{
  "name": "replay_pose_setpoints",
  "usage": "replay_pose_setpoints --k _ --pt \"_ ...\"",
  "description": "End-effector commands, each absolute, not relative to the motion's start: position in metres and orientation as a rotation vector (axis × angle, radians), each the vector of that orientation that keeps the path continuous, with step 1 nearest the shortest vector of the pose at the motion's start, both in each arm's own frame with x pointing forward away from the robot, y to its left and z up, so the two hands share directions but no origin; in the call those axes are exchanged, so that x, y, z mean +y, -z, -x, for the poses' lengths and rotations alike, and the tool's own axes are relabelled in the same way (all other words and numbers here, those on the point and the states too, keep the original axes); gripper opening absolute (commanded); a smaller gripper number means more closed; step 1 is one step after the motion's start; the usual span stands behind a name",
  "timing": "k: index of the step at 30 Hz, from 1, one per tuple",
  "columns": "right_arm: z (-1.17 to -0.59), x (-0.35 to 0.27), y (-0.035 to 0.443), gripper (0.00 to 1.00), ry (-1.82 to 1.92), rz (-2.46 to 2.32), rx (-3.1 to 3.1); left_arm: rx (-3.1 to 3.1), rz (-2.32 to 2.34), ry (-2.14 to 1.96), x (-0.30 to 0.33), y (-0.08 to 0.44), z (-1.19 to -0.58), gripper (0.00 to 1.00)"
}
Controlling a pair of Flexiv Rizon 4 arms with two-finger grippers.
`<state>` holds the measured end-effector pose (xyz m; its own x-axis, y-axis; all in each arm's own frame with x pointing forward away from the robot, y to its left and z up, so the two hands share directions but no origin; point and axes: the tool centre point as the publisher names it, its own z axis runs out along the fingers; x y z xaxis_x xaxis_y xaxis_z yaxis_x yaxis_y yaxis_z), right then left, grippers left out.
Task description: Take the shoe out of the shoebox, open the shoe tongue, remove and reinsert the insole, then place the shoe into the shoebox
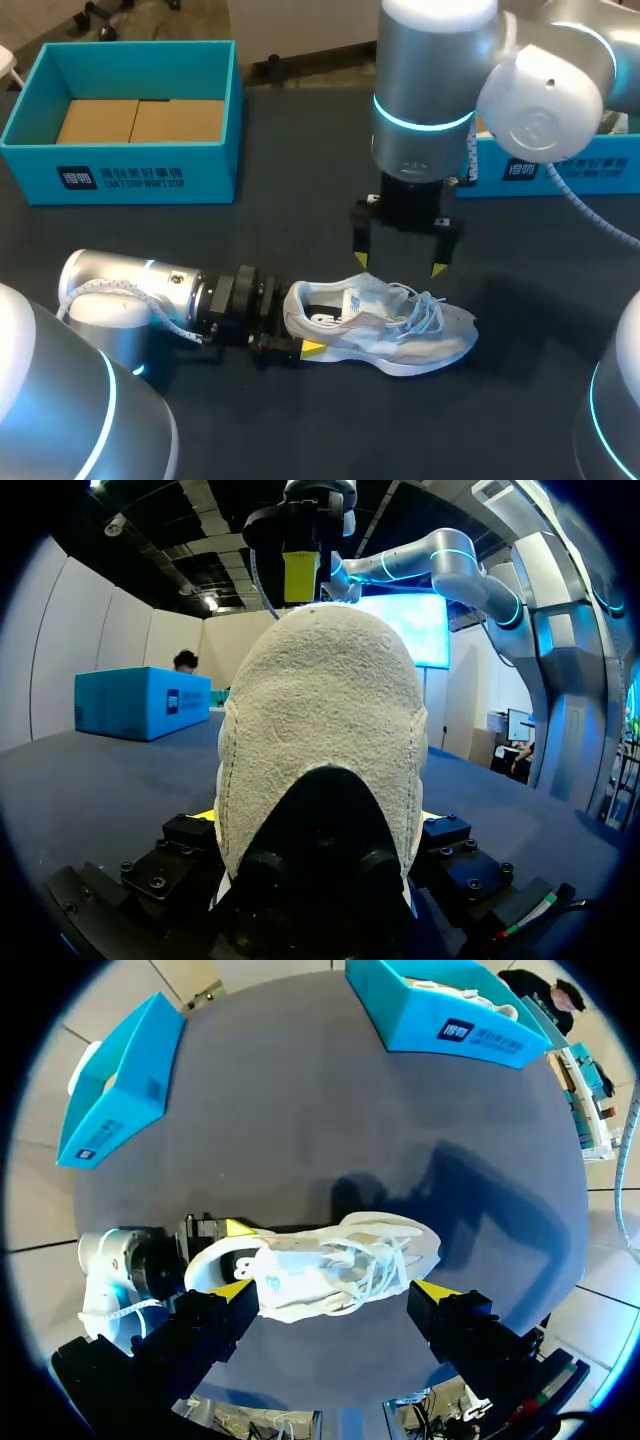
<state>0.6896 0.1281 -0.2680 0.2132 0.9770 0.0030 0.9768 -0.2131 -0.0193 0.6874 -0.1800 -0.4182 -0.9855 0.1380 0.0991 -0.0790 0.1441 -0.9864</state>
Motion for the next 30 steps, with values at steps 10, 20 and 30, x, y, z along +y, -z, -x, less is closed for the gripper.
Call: replay_pose_setpoints --k 10,20,30 --pt "-0.679 0.182 0.28 1.0 -0.189 2.671 -1.959 -2.245 0.057 -1.954 -0.18 0.422 -0.689 0.0" --pt "-0.673 0.198 0.308 1.0 -0.277 2.737 -1.974 -2.245 0.057 -1.954 -0.18 0.422 -0.689 0.0" --pt "-0.675 0.213 0.326 1.0 -0.39 2.823 -1.943 -2.245 0.057 -1.954 -0.18 0.422 -0.689 0.0"
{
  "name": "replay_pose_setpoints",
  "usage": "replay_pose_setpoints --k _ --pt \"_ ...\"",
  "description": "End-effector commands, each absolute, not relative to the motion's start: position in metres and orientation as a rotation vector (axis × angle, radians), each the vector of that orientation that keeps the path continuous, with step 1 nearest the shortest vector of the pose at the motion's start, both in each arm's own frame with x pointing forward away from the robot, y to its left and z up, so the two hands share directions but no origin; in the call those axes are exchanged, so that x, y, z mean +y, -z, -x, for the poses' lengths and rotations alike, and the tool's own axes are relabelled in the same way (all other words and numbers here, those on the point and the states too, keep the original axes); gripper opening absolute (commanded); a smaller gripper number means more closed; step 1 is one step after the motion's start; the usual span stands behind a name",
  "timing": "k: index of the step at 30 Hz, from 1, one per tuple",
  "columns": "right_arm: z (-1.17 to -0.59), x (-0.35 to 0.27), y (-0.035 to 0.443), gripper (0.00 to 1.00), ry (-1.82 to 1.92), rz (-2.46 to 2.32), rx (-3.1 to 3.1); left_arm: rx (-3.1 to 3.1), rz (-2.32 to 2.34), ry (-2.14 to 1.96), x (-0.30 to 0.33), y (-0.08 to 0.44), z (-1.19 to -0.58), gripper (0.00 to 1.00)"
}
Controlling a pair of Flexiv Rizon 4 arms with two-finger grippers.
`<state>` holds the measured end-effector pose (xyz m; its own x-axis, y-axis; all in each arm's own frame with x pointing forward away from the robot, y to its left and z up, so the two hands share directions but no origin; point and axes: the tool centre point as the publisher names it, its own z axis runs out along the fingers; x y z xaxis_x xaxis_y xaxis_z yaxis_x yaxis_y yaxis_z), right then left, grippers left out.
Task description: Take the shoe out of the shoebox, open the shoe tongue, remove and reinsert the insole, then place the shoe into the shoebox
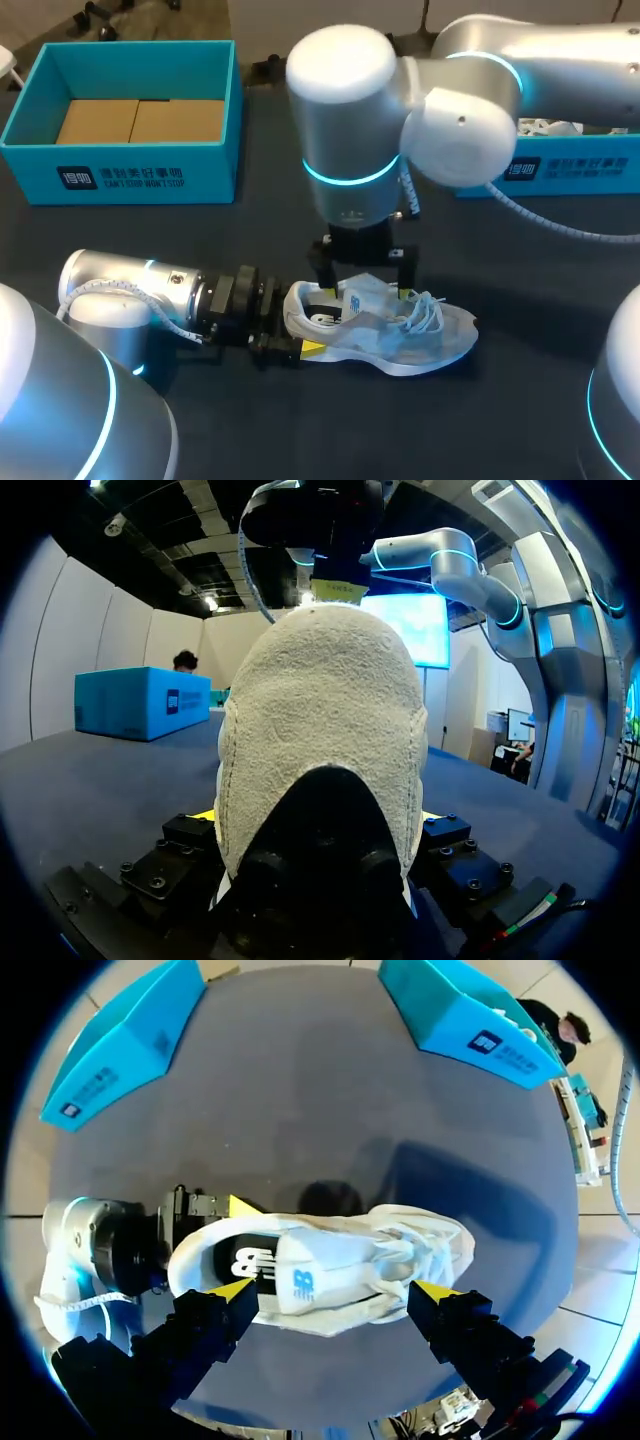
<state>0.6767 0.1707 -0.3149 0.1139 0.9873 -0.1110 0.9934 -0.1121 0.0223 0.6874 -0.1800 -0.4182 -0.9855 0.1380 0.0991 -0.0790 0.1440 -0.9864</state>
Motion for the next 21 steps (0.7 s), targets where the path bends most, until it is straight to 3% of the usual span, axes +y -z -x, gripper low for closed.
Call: replay_pose_setpoints --k 1,21 --pt "-0.674 0.214 0.326 1.0 0.336 -2.316 1.58 -2.245 0.057 -1.954 -0.18 0.422 -0.689 0.0" --pt "-0.675 0.202 0.349 1.0 0.448 -2.205 1.287 -2.245 0.057 -1.954 -0.18 0.422 -0.689 0.0"
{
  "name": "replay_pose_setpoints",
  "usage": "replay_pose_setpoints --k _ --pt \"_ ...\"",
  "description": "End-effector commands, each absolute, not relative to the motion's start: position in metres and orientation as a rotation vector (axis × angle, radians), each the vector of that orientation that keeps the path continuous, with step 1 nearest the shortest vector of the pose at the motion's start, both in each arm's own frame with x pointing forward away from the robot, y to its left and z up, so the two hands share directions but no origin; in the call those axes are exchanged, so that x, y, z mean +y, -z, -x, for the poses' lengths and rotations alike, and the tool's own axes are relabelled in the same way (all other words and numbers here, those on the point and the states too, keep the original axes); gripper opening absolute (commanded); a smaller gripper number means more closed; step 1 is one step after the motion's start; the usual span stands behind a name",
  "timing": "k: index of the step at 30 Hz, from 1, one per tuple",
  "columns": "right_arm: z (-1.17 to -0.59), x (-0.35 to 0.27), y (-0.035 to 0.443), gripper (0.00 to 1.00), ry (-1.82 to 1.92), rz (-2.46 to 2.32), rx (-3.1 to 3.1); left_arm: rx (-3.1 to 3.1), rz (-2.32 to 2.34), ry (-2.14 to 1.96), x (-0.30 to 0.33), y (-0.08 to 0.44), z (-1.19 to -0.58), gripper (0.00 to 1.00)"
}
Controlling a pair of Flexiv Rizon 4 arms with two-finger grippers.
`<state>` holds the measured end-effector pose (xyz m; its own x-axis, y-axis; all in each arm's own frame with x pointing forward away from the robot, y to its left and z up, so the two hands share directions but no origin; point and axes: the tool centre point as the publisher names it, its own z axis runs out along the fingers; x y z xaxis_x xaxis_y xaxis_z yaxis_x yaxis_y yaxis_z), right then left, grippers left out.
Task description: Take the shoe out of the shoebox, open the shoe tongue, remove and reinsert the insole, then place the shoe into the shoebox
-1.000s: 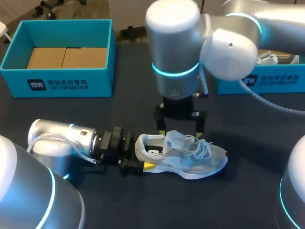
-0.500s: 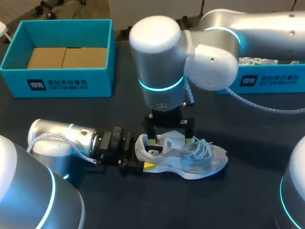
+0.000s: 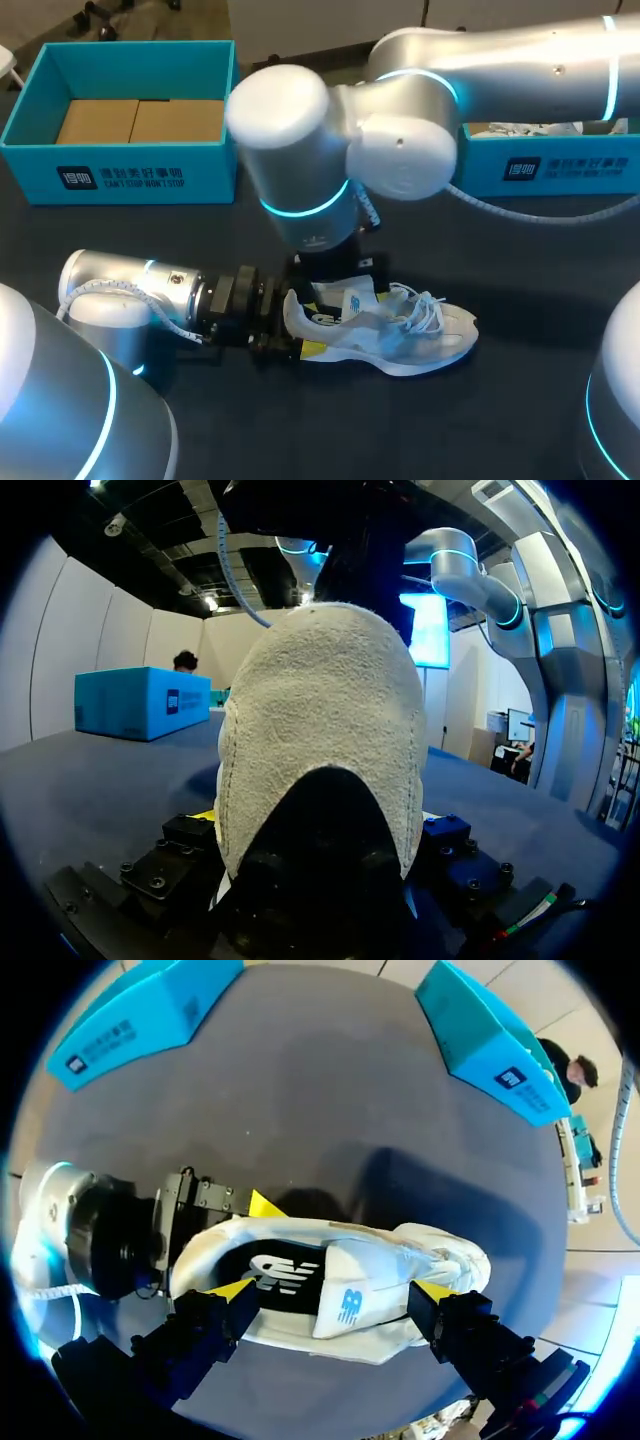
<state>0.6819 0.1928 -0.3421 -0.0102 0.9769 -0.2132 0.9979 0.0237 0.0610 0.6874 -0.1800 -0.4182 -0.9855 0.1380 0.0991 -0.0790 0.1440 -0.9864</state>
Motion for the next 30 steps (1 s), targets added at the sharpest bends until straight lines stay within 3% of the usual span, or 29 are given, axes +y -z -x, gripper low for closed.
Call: replay_pose_setpoints --k 1,19,30 --pt "-0.674 0.199 0.35 1.0 0.446 -2.206 1.276 -2.245 0.057 -1.954 -0.18 0.422 -0.689 0.0" --pt "-0.675 0.146 0.355 1.0 0.392 -2.274 1.126 -2.245 0.057 -1.954 -0.18 0.422 -0.689 0.0" --pt "-0.673 0.123 0.334 1.0 0.32 -2.374 1.083 -2.245 0.057 -1.954 -0.18 0.422 -0.689 0.0"
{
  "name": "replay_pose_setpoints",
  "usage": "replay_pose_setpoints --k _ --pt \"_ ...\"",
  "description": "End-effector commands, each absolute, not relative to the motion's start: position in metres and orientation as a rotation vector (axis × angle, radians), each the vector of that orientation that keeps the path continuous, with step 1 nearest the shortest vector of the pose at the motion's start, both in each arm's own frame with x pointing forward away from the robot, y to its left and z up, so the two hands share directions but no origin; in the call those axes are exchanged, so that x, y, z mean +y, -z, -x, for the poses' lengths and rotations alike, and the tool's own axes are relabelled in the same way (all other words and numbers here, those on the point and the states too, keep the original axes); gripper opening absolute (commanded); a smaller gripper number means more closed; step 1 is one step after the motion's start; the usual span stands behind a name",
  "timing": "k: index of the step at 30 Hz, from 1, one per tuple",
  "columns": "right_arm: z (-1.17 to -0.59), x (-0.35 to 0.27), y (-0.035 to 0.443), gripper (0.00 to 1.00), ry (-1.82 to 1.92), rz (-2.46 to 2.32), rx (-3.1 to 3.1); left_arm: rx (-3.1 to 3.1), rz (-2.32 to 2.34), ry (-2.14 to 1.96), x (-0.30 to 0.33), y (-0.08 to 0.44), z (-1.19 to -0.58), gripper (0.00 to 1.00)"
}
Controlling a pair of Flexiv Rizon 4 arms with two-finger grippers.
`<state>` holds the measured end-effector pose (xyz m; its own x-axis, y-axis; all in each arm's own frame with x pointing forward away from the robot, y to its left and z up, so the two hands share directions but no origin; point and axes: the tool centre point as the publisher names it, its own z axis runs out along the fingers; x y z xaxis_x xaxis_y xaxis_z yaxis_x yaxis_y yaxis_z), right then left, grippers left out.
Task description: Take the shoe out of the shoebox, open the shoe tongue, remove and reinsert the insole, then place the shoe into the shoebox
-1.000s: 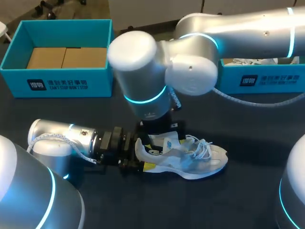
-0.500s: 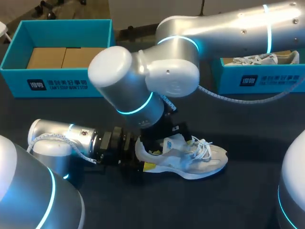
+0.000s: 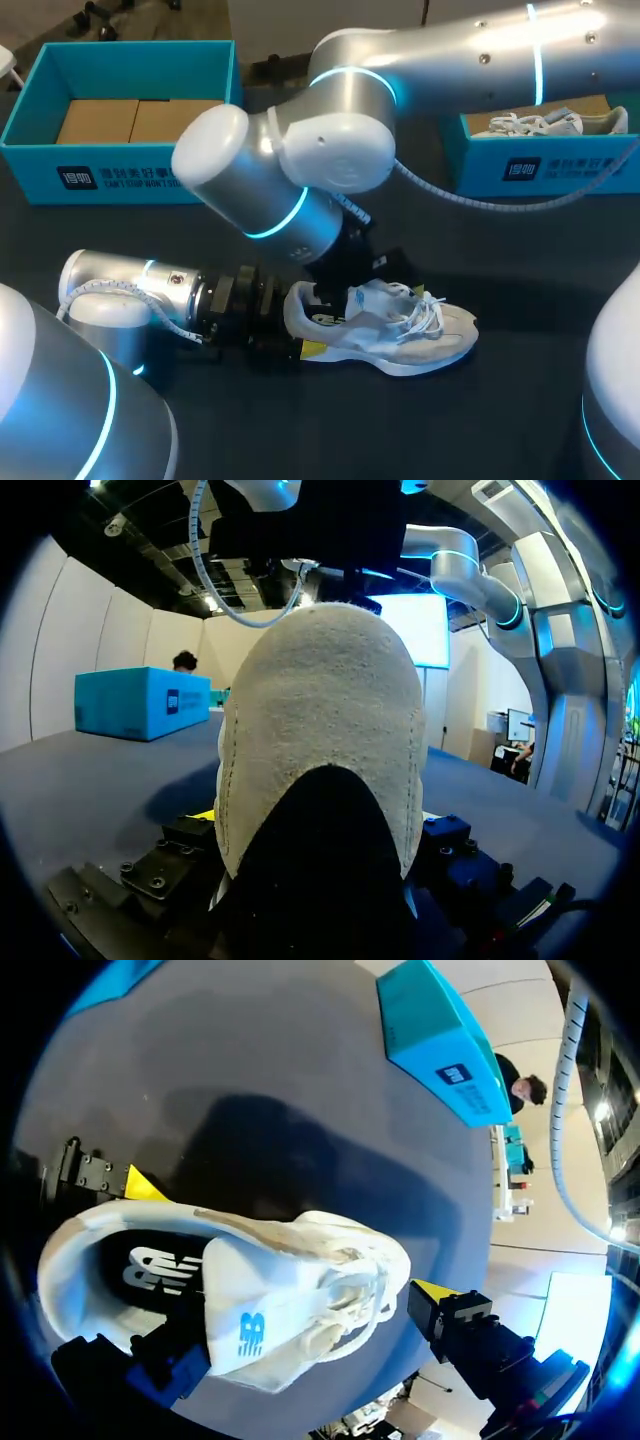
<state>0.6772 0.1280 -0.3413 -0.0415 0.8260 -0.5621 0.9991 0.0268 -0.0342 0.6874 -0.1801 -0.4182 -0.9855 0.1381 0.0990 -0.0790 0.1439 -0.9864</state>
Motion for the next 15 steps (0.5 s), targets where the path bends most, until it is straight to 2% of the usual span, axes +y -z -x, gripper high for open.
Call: replay_pose_setpoints --k 1,9,11,13,15 --pt "-0.672 0.123 0.332 1.0 0.316 -2.383 1.077 -2.245 0.057 -1.954 -0.18 0.422 -0.689 0.0" --pt "-0.661 0.119 0.329 1.0 0.294 -2.461 1.057 -2.245 0.057 -1.954 -0.18 0.422 -0.689 0.0" --pt "-0.66 0.114 0.331 0.91 0.288 -2.49 1.05 -2.245 0.057 -1.954 -0.18 0.422 -0.689 0.0" --pt "-0.66 0.111 0.333 0.9 0.275 -2.529 1.056 -2.245 0.057 -1.954 -0.18 0.422 -0.689 0.0" --pt "-0.661 0.108 0.332 0.73 0.266 -2.564 1.056 -2.245 0.057 -1.954 -0.18 0.422 -0.689 0.0"
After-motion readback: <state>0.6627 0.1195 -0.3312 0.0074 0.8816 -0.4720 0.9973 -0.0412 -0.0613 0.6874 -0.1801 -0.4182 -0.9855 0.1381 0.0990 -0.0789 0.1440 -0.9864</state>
